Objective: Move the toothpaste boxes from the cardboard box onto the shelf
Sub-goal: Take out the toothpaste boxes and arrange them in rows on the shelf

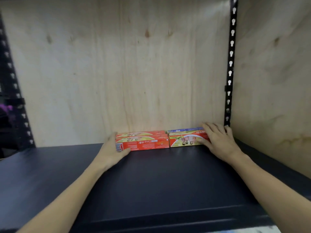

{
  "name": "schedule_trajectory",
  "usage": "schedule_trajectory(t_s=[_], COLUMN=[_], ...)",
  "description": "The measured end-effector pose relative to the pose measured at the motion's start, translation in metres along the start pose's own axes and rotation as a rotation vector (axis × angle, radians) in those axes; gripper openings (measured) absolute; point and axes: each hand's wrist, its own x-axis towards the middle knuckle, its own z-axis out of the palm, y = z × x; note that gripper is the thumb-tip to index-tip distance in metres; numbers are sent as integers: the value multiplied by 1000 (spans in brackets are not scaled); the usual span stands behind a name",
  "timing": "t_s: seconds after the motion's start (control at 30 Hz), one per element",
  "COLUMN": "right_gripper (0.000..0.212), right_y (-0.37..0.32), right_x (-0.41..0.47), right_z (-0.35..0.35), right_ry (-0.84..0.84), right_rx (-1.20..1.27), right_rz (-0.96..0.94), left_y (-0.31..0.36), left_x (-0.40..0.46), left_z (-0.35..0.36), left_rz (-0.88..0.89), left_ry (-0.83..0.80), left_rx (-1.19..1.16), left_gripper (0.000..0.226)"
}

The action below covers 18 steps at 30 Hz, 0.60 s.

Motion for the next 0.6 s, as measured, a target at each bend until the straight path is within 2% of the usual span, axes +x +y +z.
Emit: schedule_trajectory(t_s=[0.07,0.17,0.33,0.5,0.6], right_gripper=[73,77,84,81,71], right_y=[-7,-17,-35,-55,-76], right_x=[-13,-41,-82,-121,-154], right_z=[-9,-24,-48,-65,-72], right_ry=[39,78,58,72,154], right_rx=[35,128,176,290,457], right_rz=[3,17,-8,-10,12], left_y=[6,12,25,42,47], left_x=[-7,-21,-64,-116,-150], left_z=[0,0,-11,-27,-32], left_rz=[34,158,311,346,307], left_ry=[15,55,64,-10,-45], left_rx=[107,213,194,190,168], left_gripper=[88,86,80,77,61])
